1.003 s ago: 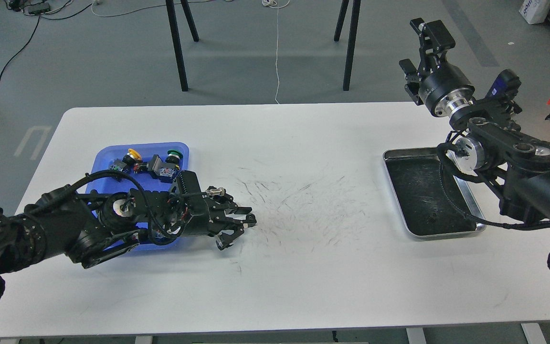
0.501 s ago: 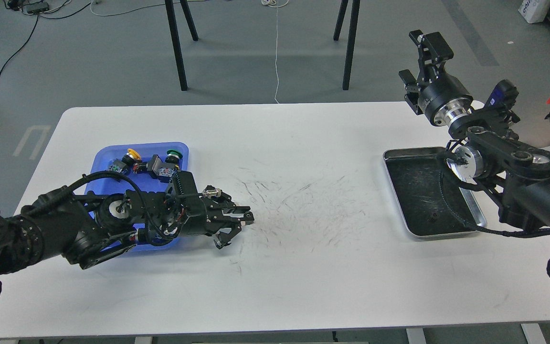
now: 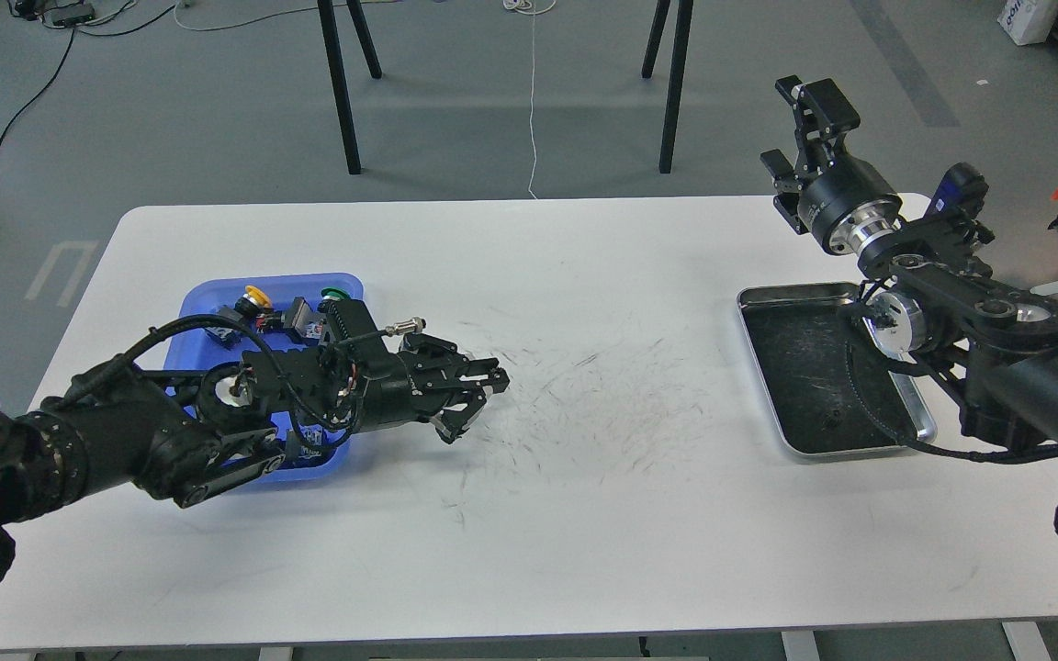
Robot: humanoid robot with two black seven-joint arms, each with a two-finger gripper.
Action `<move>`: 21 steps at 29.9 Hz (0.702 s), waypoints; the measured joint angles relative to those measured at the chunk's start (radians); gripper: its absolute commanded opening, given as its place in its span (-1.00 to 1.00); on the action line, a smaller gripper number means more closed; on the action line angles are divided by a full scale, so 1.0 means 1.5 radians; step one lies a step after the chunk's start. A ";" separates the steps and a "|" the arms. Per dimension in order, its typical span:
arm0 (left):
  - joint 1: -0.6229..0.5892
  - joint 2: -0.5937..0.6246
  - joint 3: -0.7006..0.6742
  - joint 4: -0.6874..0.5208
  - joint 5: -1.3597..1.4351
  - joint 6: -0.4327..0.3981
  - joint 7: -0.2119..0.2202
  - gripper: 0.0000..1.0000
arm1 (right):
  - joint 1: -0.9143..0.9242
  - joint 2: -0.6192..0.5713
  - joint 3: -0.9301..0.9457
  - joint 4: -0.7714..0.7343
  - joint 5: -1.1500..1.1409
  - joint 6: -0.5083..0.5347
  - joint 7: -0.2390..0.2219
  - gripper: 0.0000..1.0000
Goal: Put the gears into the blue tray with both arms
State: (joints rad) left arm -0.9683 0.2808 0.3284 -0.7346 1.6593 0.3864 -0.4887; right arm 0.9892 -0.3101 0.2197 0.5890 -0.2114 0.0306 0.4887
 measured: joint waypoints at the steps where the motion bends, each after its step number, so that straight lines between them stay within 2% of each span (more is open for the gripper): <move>1: -0.001 0.000 -0.001 0.000 -0.015 -0.008 0.000 -0.71 | 0.000 0.000 0.001 0.000 0.000 0.000 0.000 0.95; 7: -0.018 0.002 -0.002 0.000 -0.096 -0.027 0.000 -0.71 | -0.013 0.005 0.010 0.000 0.002 -0.001 0.000 0.95; 17: -0.035 0.015 -0.002 -0.002 -0.108 -0.030 0.000 -0.71 | -0.035 0.009 0.028 0.004 0.005 0.000 0.000 0.95; 21: -0.053 0.026 -0.020 -0.007 -0.123 -0.067 0.000 -0.70 | -0.041 0.010 0.032 0.004 0.005 0.000 0.000 0.95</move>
State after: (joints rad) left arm -1.0475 0.3195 0.2985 -0.7446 1.4745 0.2864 -0.4888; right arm 0.9283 -0.2948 0.2679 0.5956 -0.2039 0.0309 0.4888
